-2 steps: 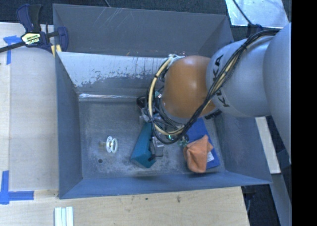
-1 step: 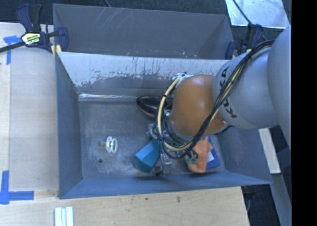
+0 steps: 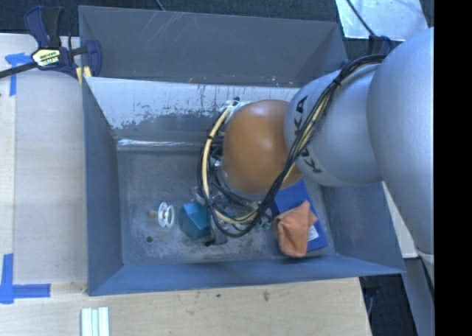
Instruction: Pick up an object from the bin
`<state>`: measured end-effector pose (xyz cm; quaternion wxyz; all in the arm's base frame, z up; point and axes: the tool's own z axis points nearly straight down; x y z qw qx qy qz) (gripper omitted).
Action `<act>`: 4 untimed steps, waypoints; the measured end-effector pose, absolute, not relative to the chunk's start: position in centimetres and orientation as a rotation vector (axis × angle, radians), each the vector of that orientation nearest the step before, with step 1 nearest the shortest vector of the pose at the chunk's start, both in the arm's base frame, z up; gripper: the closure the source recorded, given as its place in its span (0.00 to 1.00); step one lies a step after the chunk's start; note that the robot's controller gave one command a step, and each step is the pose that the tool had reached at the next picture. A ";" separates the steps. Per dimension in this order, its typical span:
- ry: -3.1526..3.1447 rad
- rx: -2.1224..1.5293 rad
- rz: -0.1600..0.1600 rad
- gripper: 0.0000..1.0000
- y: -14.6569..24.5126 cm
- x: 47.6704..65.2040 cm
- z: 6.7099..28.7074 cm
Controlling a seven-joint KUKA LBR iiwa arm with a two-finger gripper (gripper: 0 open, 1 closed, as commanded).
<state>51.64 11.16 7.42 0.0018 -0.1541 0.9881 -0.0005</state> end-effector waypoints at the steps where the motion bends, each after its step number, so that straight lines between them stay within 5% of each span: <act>1: 3.101 -0.483 -0.002 1.00 11.2 51.6 7.4; 2: 3.113 -0.451 0.000 1.00 7.9 50.7 15.5; 3: 3.113 -0.451 0.001 1.00 7.9 50.7 15.5; 4: 3.113 -0.448 0.000 1.00 9.2 52.5 22.6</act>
Offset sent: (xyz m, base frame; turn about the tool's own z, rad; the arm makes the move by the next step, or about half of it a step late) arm -0.0086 -0.0325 0.0832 0.0182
